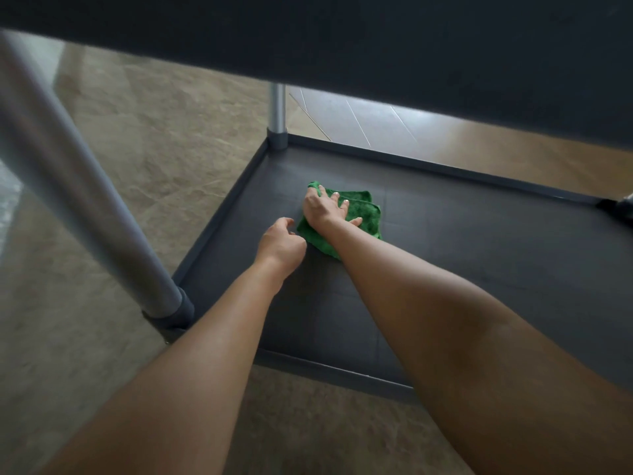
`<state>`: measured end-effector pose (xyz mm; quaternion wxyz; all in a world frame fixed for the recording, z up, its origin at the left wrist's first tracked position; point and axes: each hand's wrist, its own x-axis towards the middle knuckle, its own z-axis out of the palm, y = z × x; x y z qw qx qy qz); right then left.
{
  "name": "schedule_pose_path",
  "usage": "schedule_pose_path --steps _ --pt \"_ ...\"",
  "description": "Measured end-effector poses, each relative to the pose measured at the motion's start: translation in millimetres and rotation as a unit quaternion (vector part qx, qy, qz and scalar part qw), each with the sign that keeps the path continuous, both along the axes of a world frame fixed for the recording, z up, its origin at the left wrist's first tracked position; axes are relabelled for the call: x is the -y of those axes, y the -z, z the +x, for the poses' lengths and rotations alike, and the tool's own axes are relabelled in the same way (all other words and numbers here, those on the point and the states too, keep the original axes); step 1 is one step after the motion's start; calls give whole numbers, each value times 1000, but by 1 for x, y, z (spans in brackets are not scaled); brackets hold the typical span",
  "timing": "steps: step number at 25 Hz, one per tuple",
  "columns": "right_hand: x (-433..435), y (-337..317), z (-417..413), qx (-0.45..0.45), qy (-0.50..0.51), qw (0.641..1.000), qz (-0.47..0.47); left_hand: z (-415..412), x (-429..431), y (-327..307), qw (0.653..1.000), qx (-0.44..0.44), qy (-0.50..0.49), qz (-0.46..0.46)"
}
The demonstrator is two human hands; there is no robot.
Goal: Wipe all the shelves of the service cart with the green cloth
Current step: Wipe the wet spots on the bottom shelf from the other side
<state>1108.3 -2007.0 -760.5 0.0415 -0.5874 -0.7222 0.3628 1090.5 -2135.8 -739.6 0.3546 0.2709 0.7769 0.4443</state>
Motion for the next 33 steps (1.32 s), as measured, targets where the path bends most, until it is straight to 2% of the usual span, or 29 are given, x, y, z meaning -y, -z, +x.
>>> schedule_pose_path --steps 10,15,18,21,26,29,31,33 --pt "22 -5 -32 -32 -41 999 0 -17 11 4 993 4 -109 52" --pt "32 -11 -42 -29 -107 994 -10 -19 16 3 985 41 -152 75" --pt "38 -8 -42 -11 -186 982 30 -17 17 0 978 73 -180 81" --pt "45 -11 -50 17 -195 981 15 -18 19 1 969 96 -213 77" --pt "52 -11 -46 -44 -170 984 -14 -20 22 -1 956 114 -261 63" --pt "56 -15 -34 -71 -177 981 -21 -17 24 -3 958 113 -255 66" --pt "59 -17 -23 -147 -153 975 -71 -14 23 -7 962 110 -241 68" --pt "63 -20 -10 -225 -130 954 -152 -10 22 -12 965 97 -236 68"
